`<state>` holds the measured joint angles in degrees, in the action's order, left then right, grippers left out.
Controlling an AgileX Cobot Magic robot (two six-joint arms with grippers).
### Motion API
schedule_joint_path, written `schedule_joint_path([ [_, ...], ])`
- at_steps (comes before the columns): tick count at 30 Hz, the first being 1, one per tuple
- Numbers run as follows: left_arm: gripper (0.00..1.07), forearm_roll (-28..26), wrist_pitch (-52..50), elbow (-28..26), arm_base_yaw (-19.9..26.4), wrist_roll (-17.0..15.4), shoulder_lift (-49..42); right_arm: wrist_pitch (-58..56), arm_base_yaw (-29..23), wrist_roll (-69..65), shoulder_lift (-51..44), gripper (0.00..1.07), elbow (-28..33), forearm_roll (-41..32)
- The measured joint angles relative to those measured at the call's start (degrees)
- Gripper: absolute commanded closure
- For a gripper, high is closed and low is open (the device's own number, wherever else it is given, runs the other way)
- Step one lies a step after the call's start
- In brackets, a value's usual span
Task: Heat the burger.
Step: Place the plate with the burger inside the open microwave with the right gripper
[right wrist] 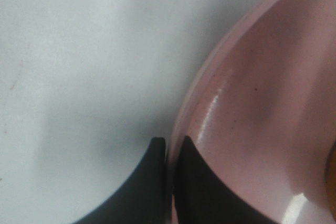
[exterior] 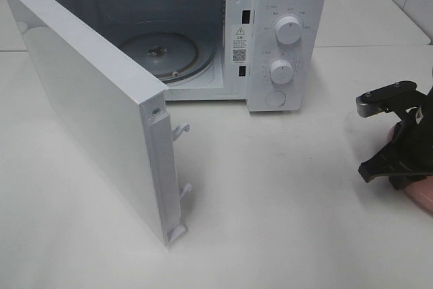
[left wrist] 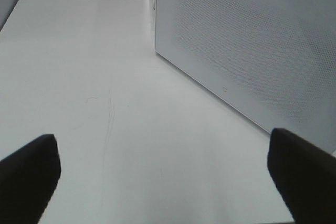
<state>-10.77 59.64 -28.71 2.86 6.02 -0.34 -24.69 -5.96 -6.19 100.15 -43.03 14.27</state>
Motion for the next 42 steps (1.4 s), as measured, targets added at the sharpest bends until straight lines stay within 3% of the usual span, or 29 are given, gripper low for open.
schedule_joint_path([
  [15, 0.07, 0.0, 0.0, 0.0, 0.0, 0.0, 0.0, -8.0, -7.7, -18.9, -2.6, 1.07, 0.1, 14.1],
  [42, 0.07, 0.0, 0.0, 0.0, 0.0, 0.0, 0.0, -18.4, -21.8, -27.3, -6.5, 1.07, 0.5, 20.2],
])
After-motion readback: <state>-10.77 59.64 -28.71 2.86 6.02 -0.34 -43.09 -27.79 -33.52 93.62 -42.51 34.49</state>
